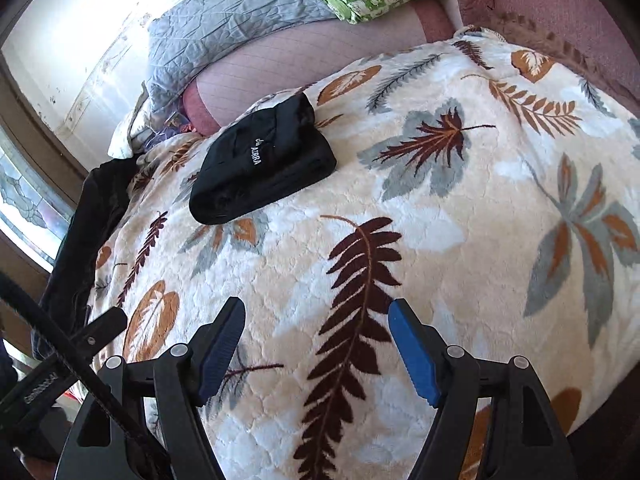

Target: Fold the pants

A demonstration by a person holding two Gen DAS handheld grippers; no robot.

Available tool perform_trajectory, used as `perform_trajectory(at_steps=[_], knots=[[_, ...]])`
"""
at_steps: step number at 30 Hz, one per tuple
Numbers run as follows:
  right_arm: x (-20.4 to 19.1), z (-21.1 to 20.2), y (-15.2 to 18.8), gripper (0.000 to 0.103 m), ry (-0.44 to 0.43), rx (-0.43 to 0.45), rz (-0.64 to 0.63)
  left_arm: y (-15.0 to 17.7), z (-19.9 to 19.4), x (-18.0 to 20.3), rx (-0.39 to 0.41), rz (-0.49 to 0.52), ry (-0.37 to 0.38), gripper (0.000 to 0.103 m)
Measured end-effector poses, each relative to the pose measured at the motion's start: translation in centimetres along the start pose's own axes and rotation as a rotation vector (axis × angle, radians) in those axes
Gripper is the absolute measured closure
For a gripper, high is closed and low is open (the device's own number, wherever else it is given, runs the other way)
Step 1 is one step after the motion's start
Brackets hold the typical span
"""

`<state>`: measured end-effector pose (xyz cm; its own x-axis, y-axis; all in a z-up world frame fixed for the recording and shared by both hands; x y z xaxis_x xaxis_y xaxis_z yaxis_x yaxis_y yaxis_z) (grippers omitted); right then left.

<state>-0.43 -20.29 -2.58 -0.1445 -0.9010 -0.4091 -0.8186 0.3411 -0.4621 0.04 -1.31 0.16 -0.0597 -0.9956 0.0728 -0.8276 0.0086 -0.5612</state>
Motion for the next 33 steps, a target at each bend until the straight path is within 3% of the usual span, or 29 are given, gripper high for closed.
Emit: perform_trajectory(at_steps=[13,33], knots=[[-2.1,-0.9,1.2,0.021,0.041,0.027,-0.106,1.2,-0.5,0.6,-0.011,0.034,-0.028,0.014],[-2.0,2.4,2.3,0.020,0.085,-0.058,-0.146,2.2,2.9,0.4,-0.108,0.029,-0.004,0.014]])
Point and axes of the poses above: each gripper's, at about its wrist camera, not at the fingertips, and z roughly the way its jaws point, x to its right, y to its underside, the point moved 6 cm from there along z, roughly the way its jaws point, and after that the axes turned 6 degrees about -x, right-handed, at the moved point
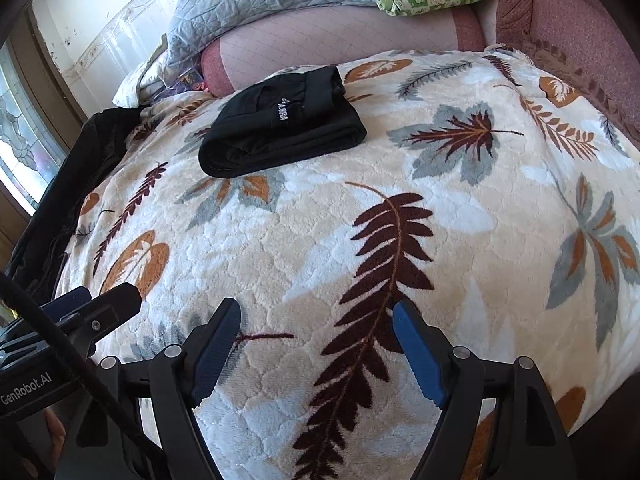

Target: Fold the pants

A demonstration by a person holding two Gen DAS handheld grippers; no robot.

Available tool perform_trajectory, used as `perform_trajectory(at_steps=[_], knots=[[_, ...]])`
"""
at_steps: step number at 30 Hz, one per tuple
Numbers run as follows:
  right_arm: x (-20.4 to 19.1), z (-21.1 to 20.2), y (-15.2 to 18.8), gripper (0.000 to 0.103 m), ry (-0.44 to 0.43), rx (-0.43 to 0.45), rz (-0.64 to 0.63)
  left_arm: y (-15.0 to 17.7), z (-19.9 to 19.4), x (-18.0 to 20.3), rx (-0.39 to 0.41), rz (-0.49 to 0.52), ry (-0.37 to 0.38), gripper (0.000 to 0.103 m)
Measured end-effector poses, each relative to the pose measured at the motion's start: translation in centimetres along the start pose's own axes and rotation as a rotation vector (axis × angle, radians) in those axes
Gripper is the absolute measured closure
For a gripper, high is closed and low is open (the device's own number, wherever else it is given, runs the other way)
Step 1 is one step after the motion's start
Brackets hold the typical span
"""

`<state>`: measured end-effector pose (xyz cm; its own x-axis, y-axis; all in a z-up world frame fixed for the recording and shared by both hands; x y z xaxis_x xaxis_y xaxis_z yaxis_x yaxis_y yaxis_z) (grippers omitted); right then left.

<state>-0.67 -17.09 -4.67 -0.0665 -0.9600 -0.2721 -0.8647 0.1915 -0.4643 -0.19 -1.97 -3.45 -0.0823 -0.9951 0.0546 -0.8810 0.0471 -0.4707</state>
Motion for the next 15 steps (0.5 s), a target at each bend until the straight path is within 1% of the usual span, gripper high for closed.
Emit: perform_trajectory(at_steps=[9,15], knots=[[0.6,0.2,0.4,0.020,0.015,-0.014,0.010,0.0,0.0,-0.1,0.007,-0.008,0.006,0.014],[0.9,-1.7,1.0,0.020,0.037,0.015,0.016,0.7,-1.7,0.4,0.042,0.002,0.023,0.014]])
Point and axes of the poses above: each gripper's, at about its wrist camera, not at the fingertips, and z roughly the way its jaws point, x to its right, y to its underside, the point moved 6 cm from there along z, roughly the way its jaws point, and after that the axes turned 6 degrees about -x, right-handed, at the moved point
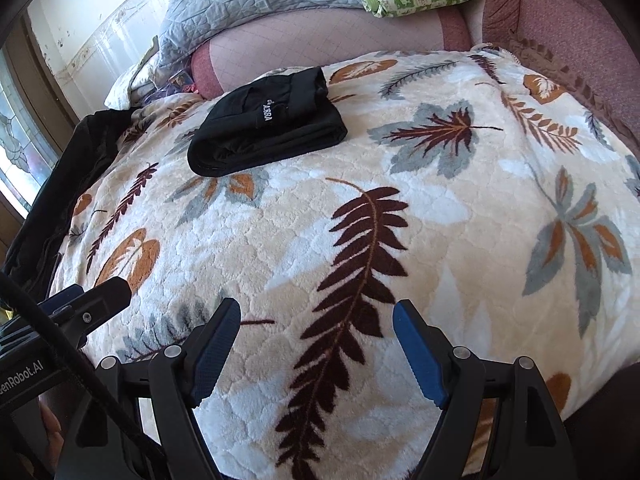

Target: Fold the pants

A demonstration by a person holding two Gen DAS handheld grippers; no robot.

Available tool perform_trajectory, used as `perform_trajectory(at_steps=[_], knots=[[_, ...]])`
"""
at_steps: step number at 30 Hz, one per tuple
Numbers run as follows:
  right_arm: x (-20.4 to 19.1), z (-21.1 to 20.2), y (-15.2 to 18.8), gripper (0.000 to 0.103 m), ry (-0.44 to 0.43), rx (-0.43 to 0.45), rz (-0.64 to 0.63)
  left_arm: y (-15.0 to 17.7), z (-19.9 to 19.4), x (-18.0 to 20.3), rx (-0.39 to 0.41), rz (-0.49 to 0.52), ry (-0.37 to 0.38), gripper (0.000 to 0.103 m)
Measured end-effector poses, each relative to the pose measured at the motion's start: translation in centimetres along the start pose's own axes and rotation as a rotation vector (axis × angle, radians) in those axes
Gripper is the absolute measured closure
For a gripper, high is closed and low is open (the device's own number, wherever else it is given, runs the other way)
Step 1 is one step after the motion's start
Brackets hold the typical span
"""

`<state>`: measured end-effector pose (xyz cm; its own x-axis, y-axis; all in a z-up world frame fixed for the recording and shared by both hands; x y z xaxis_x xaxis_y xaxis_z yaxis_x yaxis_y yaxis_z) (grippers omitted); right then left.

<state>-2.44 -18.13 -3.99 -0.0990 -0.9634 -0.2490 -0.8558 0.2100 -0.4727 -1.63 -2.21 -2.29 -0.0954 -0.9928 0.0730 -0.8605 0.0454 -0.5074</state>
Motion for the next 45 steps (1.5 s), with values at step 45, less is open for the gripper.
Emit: perform_trajectory(at_steps=[45], knots=[[-0.5,-1.9,0.7,0.016,-0.035,0.019,-0.003,1.0,-2.8,0.1,0.049,0.005,-0.057,0.014]])
Point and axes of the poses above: each gripper's, at about its wrist camera, not at the fingertips, and z roughly the way its jaws point, x to its right, y to its underside, the point moved 6 cm from there along z, roughly the way its jaws point, and after that the axes turned 6 degrees about -x, right-handed, at the moved point
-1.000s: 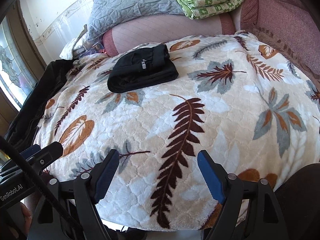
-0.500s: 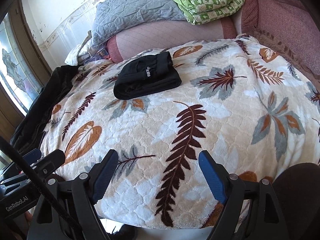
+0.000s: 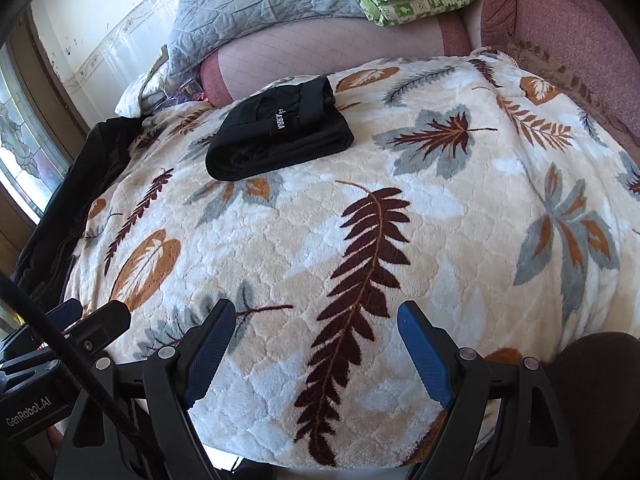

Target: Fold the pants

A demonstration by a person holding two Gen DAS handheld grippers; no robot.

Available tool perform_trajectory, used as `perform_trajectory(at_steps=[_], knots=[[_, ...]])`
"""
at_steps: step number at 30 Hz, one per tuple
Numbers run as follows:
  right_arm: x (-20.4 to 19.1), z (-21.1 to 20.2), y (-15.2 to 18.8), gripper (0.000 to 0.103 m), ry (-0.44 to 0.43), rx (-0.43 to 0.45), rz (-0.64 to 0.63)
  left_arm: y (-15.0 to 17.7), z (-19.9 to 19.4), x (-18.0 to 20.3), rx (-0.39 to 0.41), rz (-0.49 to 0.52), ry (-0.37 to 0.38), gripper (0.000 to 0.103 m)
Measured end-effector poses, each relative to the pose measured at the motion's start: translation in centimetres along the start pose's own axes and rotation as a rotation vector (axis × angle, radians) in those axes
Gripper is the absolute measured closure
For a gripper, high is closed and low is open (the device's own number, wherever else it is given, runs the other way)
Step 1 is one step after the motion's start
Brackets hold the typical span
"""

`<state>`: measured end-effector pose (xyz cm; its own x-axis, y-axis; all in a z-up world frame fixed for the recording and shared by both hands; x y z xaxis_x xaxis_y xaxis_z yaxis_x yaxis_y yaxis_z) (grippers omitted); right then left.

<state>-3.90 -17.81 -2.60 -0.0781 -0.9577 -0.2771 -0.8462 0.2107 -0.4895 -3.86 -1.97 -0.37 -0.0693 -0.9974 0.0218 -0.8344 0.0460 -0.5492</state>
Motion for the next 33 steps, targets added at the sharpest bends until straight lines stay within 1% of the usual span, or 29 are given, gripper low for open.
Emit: perform_trajectory(at_steps=[2,4,5,6,7,9,10,11,13,14,16,18,20,22,23,26,27,30,33], knots=[[-0.1,0.1,-0.3,0.016,0.004,0.007,-0.011,-1.1,-2.0,-0.5,0.113,-0.031,-0.037,0.014],[-0.4,0.2,-0.6,0.016,-0.001,0.014,-0.020,-2.2,-4.8,-1.1,0.254,-0.052,-0.106,0.012],[-0.5,0.1,-0.9,0.016,-0.006,0.017,-0.024,-2.8,-6.6,-1.4,0.344,-0.059,-0.152,0.003],[-0.6,0.1,-1.2,0.016,-0.010,0.024,-0.026,-3.3,-8.6,-1.5,0.436,-0.064,-0.193,0.000],[-0.7,0.0,-1.6,0.016,-0.013,0.033,-0.030,-3.9,-10.8,-1.6,0.541,-0.069,-0.225,0.000],[-0.8,-0.3,-2.4,0.016,-0.013,0.059,-0.038,-4.9,-13.6,-1.7,0.666,-0.073,-0.263,0.000],[-0.8,-0.5,-2.9,0.016,-0.013,0.074,-0.042,-5.4,-14.7,-1.7,0.710,-0.074,-0.277,0.000],[-0.9,-0.7,-3.4,0.016,-0.016,0.090,-0.046,-5.8,-15.5,-1.7,0.732,-0.077,-0.291,0.000],[-1.0,-0.9,-4.3,0.015,-0.025,0.110,-0.059,-6.9,-15.8,-1.7,0.676,-0.090,-0.340,0.000],[-1.2,-1.0,-4.7,0.015,-0.029,0.118,-0.068,-7.5,-15.4,-1.6,0.629,-0.085,-0.327,0.000],[-1.4,-1.2,-5.3,0.015,-0.036,0.130,-0.081,-8.3,-14.3,-1.6,0.536,-0.091,-0.251,0.000],[-1.7,-1.3,-5.6,0.015,-0.048,0.131,-0.091,-8.3,-12.5,-1.9,0.456,-0.127,-0.231,0.000],[-1.9,-1.3,-5.6,0.015,-0.054,0.123,-0.104,-7.8,-9.3,-1.9,0.328,-0.132,-0.207,0.000],[-2.0,-1.2,-5.5,0.014,-0.048,0.118,-0.124,-6.6,-6.0,-1.7,0.196,-0.122,-0.182,0.000],[-1.9,-1.2,-5.5,0.014,-0.041,0.118,-0.133,-5.8,-4.7,-1.6,0.149,-0.118,-0.172,0.000],[-1.2,-1.2,-5.0,0.013,-0.005,0.126,-0.125,-4.4,-2.3,-1.4,0.058,-0.116,-0.135,0.000],[-0.9,-1.1,-4.8,0.013,0.003,0.123,-0.119,-4.0,-1.9,-1.4,0.041,-0.117,-0.126,0.000],[-0.4,-0.8,-4.2,0.013,0.024,0.102,-0.114,-3.5,-1.0,-1.5,0.001,-0.119,-0.093,0.000],[-1.0,-0.8,-4.0,0.013,0.048,0.101,-0.137,-3.1,-0.5,-2.1,-0.015,-0.135,-0.071,0.000]])
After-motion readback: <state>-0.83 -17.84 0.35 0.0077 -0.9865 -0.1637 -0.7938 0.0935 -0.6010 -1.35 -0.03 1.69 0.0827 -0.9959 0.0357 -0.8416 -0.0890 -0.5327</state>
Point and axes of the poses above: each gripper's, at about its wrist camera, not at the fingertips, and z roughly the way its jaws point, x to its right, y to its underside, the point moved 6 cm from there along z, roughly the way its jaws point, and after that the axes turned 6 degrees about -x, right-handed, at the moved point
